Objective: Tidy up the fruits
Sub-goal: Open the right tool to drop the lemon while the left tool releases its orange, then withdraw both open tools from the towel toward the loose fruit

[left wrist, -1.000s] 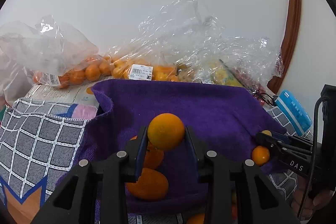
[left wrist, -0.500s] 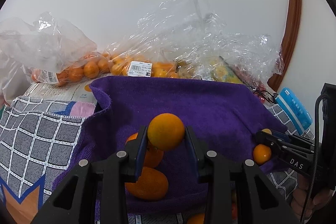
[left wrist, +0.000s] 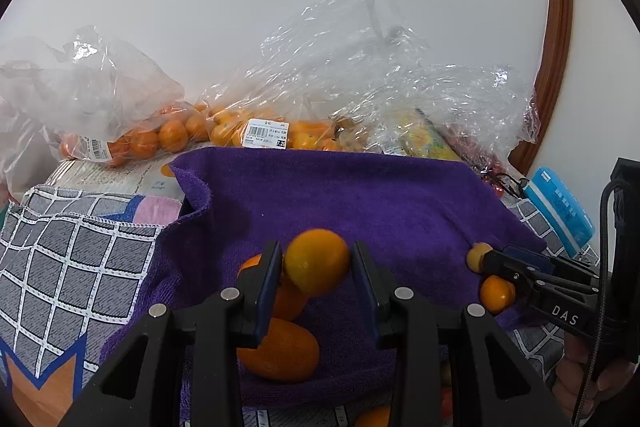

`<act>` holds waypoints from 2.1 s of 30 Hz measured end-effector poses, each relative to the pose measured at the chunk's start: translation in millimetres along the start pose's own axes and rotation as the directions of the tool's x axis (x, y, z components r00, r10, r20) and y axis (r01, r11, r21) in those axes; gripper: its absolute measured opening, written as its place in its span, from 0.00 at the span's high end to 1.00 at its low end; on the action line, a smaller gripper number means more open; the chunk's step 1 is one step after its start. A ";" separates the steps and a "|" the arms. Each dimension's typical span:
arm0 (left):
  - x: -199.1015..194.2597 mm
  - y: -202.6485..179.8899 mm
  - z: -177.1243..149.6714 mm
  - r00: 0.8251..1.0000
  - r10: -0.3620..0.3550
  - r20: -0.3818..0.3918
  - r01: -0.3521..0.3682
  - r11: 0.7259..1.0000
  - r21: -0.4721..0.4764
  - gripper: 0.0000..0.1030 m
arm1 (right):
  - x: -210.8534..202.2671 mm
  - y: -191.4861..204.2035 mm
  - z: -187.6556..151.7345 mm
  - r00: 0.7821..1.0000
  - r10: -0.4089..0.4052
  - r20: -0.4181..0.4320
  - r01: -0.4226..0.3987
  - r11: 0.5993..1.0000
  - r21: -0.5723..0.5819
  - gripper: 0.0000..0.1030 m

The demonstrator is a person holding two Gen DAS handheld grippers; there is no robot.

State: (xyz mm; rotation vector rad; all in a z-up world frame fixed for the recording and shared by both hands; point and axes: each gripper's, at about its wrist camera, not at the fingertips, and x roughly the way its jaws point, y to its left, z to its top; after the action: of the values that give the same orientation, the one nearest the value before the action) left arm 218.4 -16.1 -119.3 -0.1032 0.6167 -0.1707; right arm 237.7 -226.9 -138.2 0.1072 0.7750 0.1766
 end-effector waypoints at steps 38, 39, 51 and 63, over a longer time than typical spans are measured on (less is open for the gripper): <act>-62.0 -4.0 17.7 1.000 -0.024 0.020 0.024 1.000 -0.011 0.53 | -95.8 31.3 3.9 0.989 -0.059 0.138 0.061 0.998 -0.010 0.59; -65.9 -3.1 16.0 1.000 -0.027 0.013 0.027 1.000 -0.008 0.53 | -99.3 33.3 1.1 0.989 -0.060 0.134 0.062 0.998 -0.015 0.59; -92.9 26.9 -16.4 0.999 0.004 -0.033 -0.005 1.000 -0.017 0.53 | -104.9 65.5 -40.7 0.999 -0.031 0.030 0.032 0.999 -0.043 0.59; -93.3 66.7 -44.4 0.997 0.036 -0.068 -0.042 0.996 -0.084 0.53 | -81.3 101.9 -72.8 0.991 0.110 -0.070 -0.111 0.994 -0.009 0.60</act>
State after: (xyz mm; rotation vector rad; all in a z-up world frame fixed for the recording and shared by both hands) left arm 126.3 65.0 -112.4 -0.1679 0.6918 -0.1103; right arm 117.5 -140.9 -117.8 0.1321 0.8376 0.2918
